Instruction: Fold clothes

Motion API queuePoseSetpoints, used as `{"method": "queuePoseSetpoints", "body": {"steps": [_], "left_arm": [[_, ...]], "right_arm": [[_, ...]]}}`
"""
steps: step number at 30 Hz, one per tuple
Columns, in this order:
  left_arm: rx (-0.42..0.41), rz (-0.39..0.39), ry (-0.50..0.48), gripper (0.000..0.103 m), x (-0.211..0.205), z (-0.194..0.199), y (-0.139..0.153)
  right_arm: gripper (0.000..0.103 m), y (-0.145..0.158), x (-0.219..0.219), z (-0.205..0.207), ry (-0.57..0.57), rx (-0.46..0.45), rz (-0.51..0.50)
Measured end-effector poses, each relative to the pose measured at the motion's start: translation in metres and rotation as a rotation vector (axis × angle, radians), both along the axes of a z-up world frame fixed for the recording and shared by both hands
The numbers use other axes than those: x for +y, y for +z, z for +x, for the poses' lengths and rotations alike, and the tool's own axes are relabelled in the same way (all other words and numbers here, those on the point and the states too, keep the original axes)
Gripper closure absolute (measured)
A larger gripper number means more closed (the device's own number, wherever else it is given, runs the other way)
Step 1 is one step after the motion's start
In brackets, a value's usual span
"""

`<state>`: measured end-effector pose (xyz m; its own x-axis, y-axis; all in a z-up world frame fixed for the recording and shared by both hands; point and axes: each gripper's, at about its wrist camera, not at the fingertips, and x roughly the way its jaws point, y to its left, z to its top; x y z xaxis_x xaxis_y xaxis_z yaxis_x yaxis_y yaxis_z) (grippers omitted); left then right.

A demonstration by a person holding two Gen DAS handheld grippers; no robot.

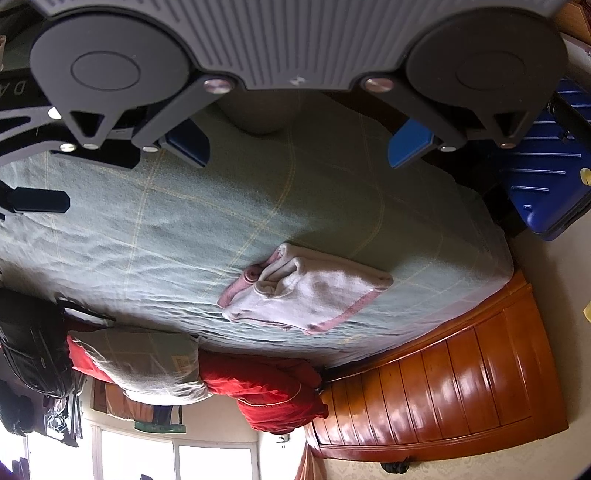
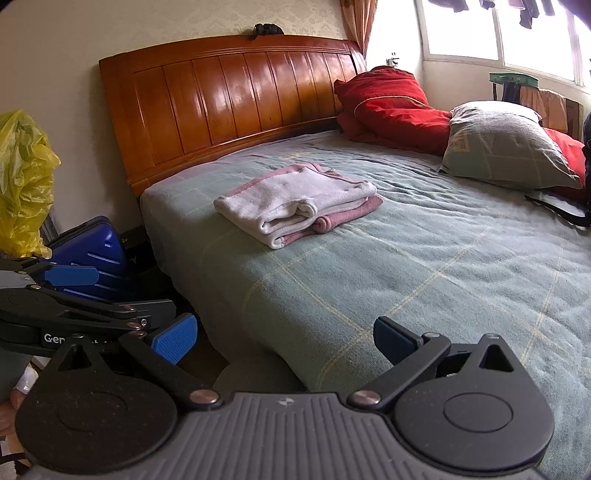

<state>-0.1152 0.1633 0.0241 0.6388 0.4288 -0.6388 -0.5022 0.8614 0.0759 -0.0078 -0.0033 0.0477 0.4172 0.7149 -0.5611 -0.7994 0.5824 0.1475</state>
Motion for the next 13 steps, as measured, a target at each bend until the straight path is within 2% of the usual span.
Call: {"method": "queuePoseSetpoints", "body": {"steps": [13], "left_arm": [[-0.007, 0.002, -0.006, 0.001, 0.0, -0.0023, 0.0023]], "right_arm": [[0.0, 0.0029, -0.0027, -0.0048, -0.001, -0.013, 0.003]]}}
